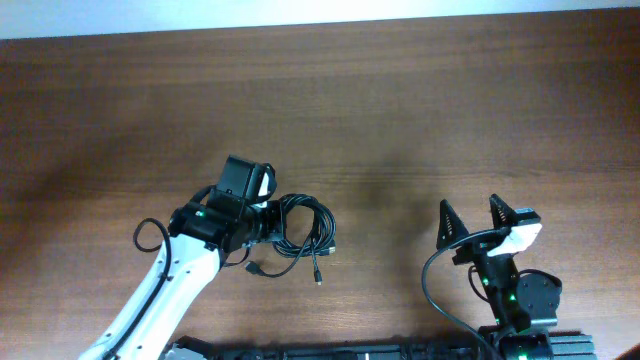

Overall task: Untangle cables
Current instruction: 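Open the right gripper and move it toward the held cable coil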

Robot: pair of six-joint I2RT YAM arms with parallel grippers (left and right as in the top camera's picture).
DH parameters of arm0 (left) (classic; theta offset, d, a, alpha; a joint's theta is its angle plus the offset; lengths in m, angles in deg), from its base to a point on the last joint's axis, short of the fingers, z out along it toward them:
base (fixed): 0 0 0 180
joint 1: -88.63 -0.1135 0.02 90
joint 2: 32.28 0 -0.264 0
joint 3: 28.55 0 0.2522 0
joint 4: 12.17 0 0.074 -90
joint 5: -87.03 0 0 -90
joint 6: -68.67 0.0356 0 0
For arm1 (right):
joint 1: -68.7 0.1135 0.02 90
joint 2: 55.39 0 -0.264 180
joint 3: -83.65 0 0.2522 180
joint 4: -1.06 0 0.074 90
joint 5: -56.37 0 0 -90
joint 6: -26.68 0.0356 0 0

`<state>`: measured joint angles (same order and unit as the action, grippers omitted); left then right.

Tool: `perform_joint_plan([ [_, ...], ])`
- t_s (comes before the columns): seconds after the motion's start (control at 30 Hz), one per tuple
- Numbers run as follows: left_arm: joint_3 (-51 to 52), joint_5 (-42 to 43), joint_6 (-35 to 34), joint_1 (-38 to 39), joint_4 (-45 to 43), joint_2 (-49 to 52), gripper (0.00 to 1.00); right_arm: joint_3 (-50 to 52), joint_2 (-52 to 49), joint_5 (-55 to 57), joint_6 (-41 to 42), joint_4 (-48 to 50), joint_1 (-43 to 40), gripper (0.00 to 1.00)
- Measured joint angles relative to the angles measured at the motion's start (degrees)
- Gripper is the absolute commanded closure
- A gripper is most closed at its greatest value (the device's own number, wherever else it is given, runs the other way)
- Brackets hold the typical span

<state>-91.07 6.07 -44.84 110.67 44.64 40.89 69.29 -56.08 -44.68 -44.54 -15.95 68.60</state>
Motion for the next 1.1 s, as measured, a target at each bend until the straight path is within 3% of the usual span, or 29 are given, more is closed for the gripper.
perform_joint_plan([
  [0.27,0.0,0.5,0.0,0.0,-2.4,0.0,1.0,0.0,0.0,-0.7,3.9,0.0,0.0,0.01],
  [1.1,0.0,7.6,-0.1,2.5,-5.1,0.0,1.0,0.0,0.0,-0.9,4.8,0.0,0.0,0.01],
])
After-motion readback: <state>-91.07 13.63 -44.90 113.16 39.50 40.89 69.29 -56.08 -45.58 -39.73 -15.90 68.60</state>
